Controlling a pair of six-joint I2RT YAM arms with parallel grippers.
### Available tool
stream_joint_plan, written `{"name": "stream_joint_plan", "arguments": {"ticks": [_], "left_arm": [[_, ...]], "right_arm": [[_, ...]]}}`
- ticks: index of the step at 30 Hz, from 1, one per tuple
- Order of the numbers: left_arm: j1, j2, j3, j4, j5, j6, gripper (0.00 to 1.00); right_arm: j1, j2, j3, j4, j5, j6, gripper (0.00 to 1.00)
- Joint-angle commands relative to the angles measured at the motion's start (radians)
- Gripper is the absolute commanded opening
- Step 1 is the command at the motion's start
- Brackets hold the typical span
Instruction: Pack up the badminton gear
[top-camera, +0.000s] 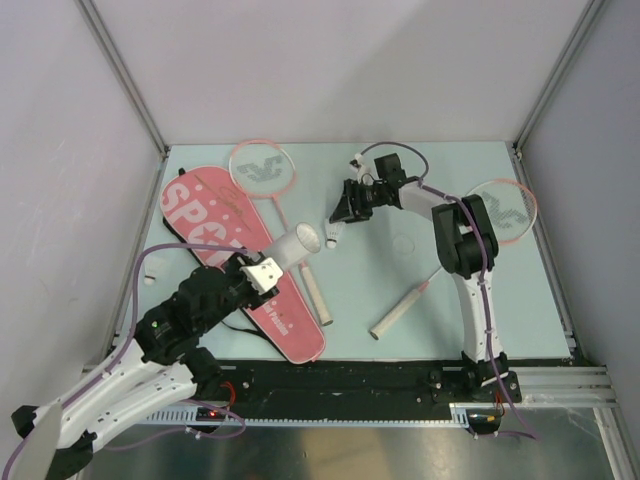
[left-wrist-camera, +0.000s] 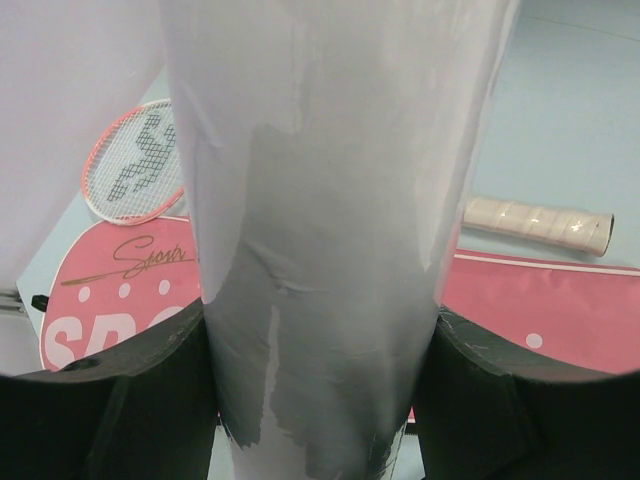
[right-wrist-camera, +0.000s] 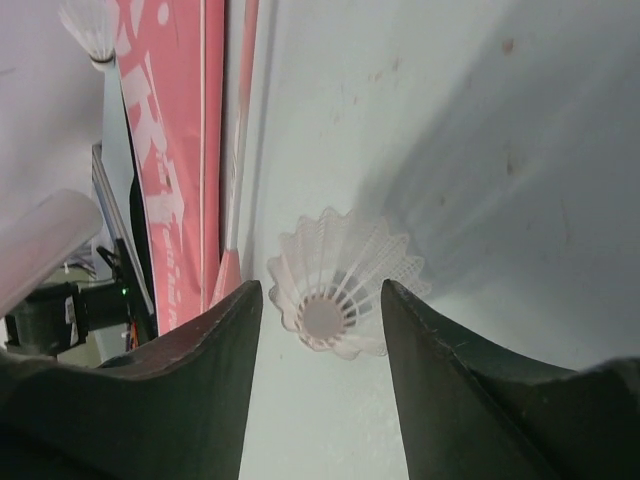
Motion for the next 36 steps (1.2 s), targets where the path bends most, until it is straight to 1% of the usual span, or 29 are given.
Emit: {"name": "stream_joint_plan", "arguments": {"ticks": [1,4,9,11,16,18,22,24,26,29,31,33,35,36], "left_arm": [[-0.003,0.008,0.001,0.071,-0.001,0.003,0.48],[-0.003,0.013,0.001,0.073,0.0,0.001,0.48],[-0.003,0.019,0.0,0.073,0.0,-0.002,0.48],[-0.003,0.019,0.0,0.073,0.0,-0.002,0.48],[-0.003,0.013,-0.004,0.073,-0.004,-0.005,0.48],[-0.003,0.008,-0.005,0.073,-0.006,-0.005,0.48],[-0.003,0.011,-0.004,0.072,-0.006,-0.003,0.48],[-0.003,0.015,-0.002,0.072,-0.005,-0.003,0.48],[-0.003,0.015,-0.001,0.072,-0.004,-0.004,0.48],[-0.004,0.011,-0.001,0.072,-0.004,-0.008,0.48],[-0.003,0.009,-0.001,0.073,-0.004,-0.011,0.48],[-0.003,0.008,-0.001,0.073,-0.005,-0.014,0.48],[-0.003,0.007,-0.001,0.071,-0.005,-0.015,0.48],[-0.002,0.006,-0.001,0.072,-0.005,-0.016,0.48]], "right_arm": [[-0.01,-0.132,-0.069,-0.028,-0.019,-0.08,0.54],[-0.011,-0.181,-0.129,-0.038,-0.001,-0.095,0.48],[-0.012,-0.254,-0.232,0.032,0.015,-0.068,0.25],[-0.013,-0.267,-0.254,0.048,0.007,-0.053,0.18],[-0.012,-0.294,-0.297,0.074,-0.001,-0.023,0.04],[-0.013,-0.308,-0.314,0.086,0.005,-0.009,0.03],[-0.007,-0.316,-0.341,0.075,0.063,0.037,0.24],[0.001,-0.309,-0.352,0.083,0.08,0.055,0.3],[0.01,-0.297,-0.358,0.1,0.087,0.069,0.33],[0.023,-0.28,-0.362,0.12,0.093,0.088,0.34],[0.031,-0.28,-0.369,0.139,0.095,0.101,0.3],[0.034,-0.295,-0.385,0.166,0.101,0.11,0.21],[0.03,-0.326,-0.405,0.189,0.113,0.117,0.07],[0.027,-0.349,-0.423,0.202,0.119,0.123,0.04]]}}
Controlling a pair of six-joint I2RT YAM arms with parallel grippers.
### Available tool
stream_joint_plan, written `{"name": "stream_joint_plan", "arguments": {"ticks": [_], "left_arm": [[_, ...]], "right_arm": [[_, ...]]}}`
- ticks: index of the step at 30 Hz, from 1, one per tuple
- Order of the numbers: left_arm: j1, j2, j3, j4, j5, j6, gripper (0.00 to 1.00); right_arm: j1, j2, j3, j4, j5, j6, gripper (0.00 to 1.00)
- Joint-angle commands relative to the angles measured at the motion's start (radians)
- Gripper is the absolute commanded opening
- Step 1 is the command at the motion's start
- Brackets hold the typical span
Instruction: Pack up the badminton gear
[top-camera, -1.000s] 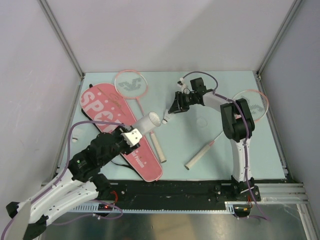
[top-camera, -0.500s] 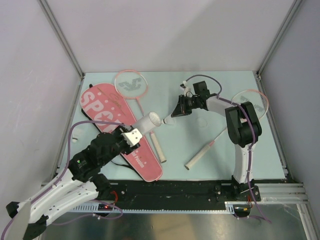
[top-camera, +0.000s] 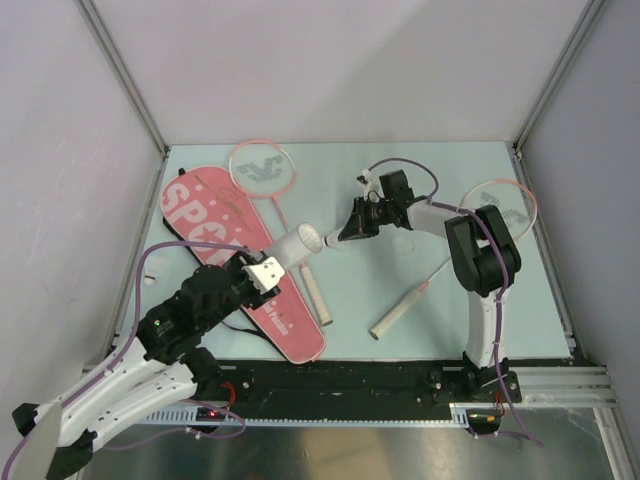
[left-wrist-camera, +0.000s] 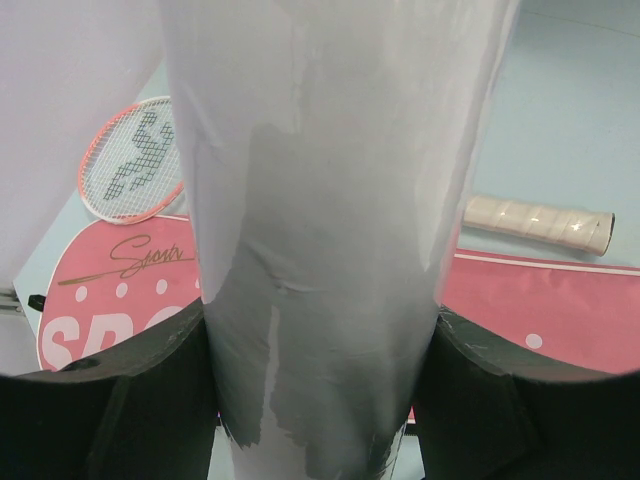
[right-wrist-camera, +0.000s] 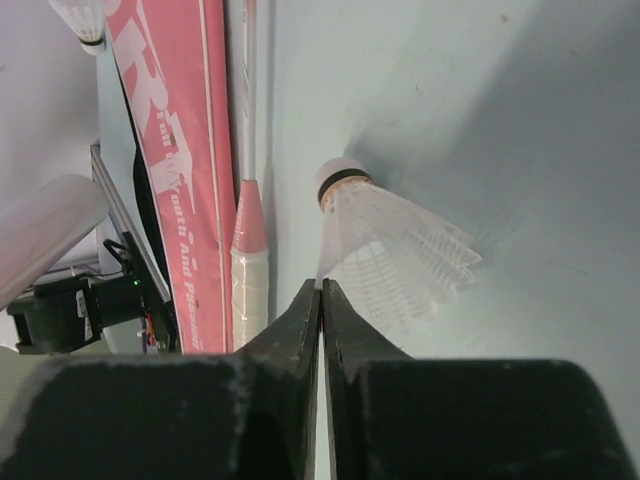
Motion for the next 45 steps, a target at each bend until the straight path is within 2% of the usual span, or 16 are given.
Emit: {"name": "stream_joint_plan", "arguments": {"ticks": [1,7,17,23,32,45], "left_arm": [[-0.003,-0.014,0.0,0.065,-0.005,-0.015,0.48],[-0.004,-0.008,0.001,0.065,0.003,-0.01,0.48],[-0.003,0.018,0.018,0.066,-0.004,0.032,0.48],[-0.003,0.021,0.024,0.063,0.035,0.059,0.48],[-0.003,0.074,0.058,0.062,0.116,0.086,0.48],[-0.004,0.09,0.07,0.063,0.192,0.081,0.48]], "right_arm": [[-0.006,-0.108,-0.056,0.088,0.033,0.037,0.02],[-0.052,-0.34,-0.163,0.149,0.059,0.069,0.0],[-0.048,-0.82,-0.177,-0.127,0.075,-0.153,0.0],[0.009,-1.001,-0.177,-0.259,0.058,-0.276,0.0],[0.124,-1.103,-0.177,-0.353,-0.025,-0.343,0.0],[0.317,-0.981,-0.177,-0.283,0.058,-0.329,0.0]]}}
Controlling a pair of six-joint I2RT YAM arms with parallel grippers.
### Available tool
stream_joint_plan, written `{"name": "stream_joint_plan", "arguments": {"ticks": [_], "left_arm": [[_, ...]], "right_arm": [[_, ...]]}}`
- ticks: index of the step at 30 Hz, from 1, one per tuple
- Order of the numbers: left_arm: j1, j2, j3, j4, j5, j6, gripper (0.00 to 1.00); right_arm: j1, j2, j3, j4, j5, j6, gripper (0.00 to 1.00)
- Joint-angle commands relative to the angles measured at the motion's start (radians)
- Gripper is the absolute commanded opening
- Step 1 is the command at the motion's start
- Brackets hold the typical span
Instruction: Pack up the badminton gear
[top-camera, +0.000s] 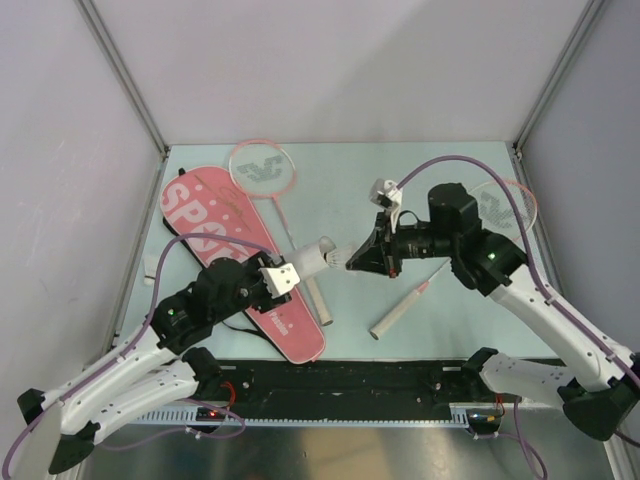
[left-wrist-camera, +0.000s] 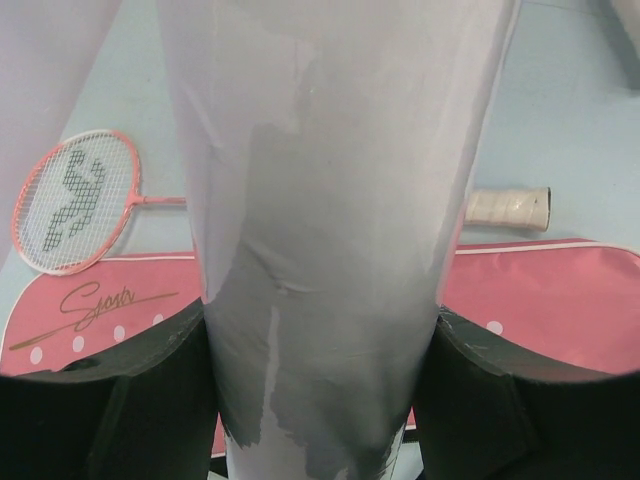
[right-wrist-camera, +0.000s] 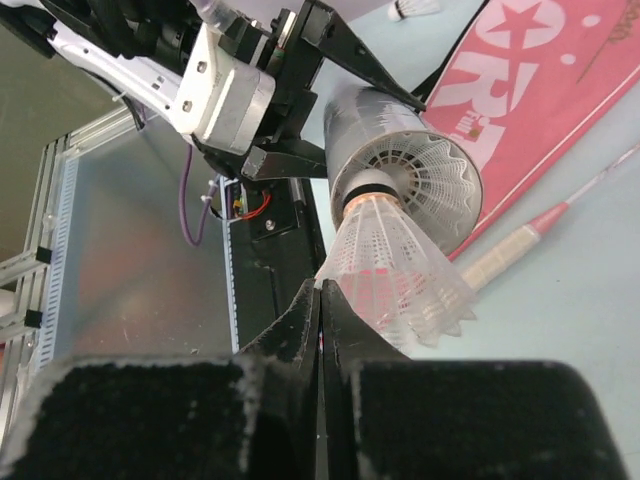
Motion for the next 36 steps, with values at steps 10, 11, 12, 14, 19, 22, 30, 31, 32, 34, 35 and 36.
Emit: {"name": "stream_joint_plan", "arguments": {"ticks": [10,11,12,14,19,22,30,31,32,34,35,36], "left_arm": [[-0.004,-0.041,0.042,0.061,0.119,0.072,0.48],[-0.004,-0.043,0.042,0.061,0.122,0.078,0.48],[-0.004,-0.045,0.043,0.061,0.125,0.085,0.48],[-0.004,-0.044,0.044,0.061,0.13,0.095,0.48],[-0.004,-0.026,0.056,0.061,0.129,0.117,0.48],[-0.004,-0.009,0.067,0.062,0.111,0.121,0.48],[-0.003,0.012,0.083,0.061,0.096,0.103,0.48],[-0.003,0.013,0.087,0.062,0.087,0.095,0.48],[-0.003,0.015,0.09,0.062,0.081,0.09,0.48],[-0.003,0.019,0.098,0.061,0.066,0.073,0.48],[-0.003,0.021,0.106,0.061,0.059,0.062,0.48],[-0.004,0.025,0.112,0.061,0.054,0.052,0.48]], "right_arm": [[0.063,0.118,0.006,0.104,-0.009,-0.028,0.0],[0.064,0.124,0.008,0.107,-0.01,-0.029,0.0],[0.066,0.131,0.008,0.112,-0.012,-0.028,0.0],[0.067,0.141,0.009,0.122,-0.017,-0.024,0.0],[0.075,0.171,0.01,0.155,-0.026,-0.003,0.0],[0.089,0.188,0.01,0.17,-0.024,0.009,0.0],[0.111,0.198,0.011,0.166,0.046,0.047,0.13],[0.111,0.187,0.011,0.157,0.059,0.053,0.21],[0.111,0.177,0.011,0.149,0.079,0.059,0.27],[0.111,0.144,0.012,0.134,0.122,0.074,0.41],[0.109,0.121,0.012,0.131,0.145,0.088,0.48],[0.107,0.1,0.012,0.13,0.173,0.101,0.52]]}}
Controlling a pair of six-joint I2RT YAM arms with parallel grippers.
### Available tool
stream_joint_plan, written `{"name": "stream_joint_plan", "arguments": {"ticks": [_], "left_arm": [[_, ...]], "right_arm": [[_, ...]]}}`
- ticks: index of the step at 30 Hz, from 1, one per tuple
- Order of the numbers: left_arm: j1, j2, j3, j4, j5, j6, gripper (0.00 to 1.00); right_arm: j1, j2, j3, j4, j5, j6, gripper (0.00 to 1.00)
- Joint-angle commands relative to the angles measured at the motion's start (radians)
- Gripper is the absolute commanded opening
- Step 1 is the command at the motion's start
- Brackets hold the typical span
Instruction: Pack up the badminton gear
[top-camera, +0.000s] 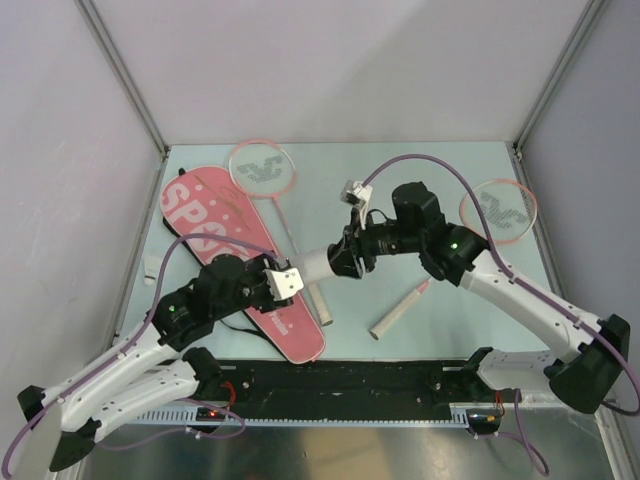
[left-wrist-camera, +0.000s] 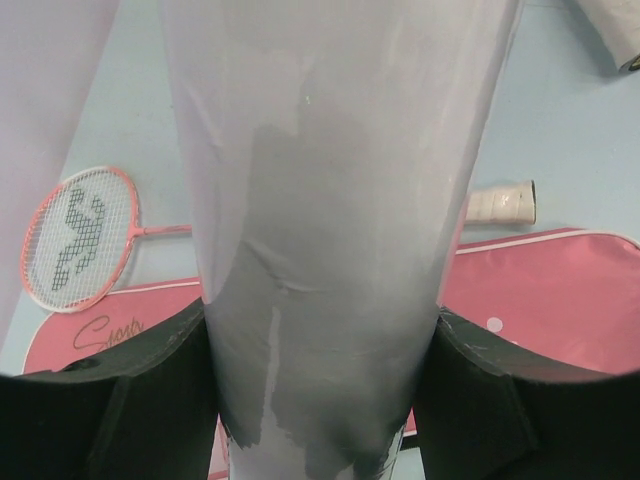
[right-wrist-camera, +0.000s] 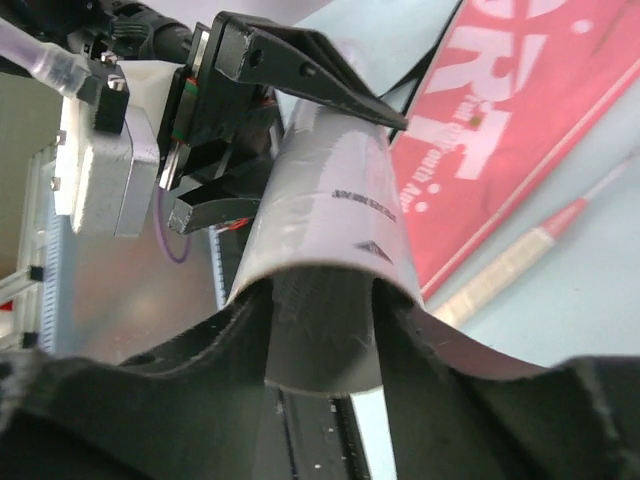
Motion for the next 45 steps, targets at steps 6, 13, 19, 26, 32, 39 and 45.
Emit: {"name": "stream_joint_plan", "arguments": {"ticks": [6,13,19,26,32,39,45], "left_arm": [[-0.005,0.03,0.131,0.075,-0.033,-0.119,0.47],[-0.004,0.055,0.217,0.08,0.024,-0.25,0.47],[-0.003,0.085,0.305,0.186,0.099,-0.46,0.46],[-0.003,0.072,0.254,0.496,0.127,-0.699,0.48],[-0.005,0.063,0.172,0.726,0.152,-0.826,0.49],[-0.004,0.057,0.107,0.849,0.157,-0.907,0.5],[-0.005,0.039,0.053,0.898,0.141,-0.931,0.52]], "right_arm": [[-0.021,-0.25,0.01,0.03,0.239,0.106,0.76],[-0.029,-0.434,-0.066,0.135,0.353,0.151,0.96],[-0.028,-0.511,-0.219,0.306,0.412,0.185,0.99],[0.011,-0.434,-0.395,0.588,0.354,0.278,0.99],[0.106,-0.289,-0.421,0.777,0.33,0.276,0.99],[0.181,-0.103,-0.421,0.975,0.264,0.274,0.96],[0.199,-0.021,-0.416,1.063,0.233,0.284,0.87]]}}
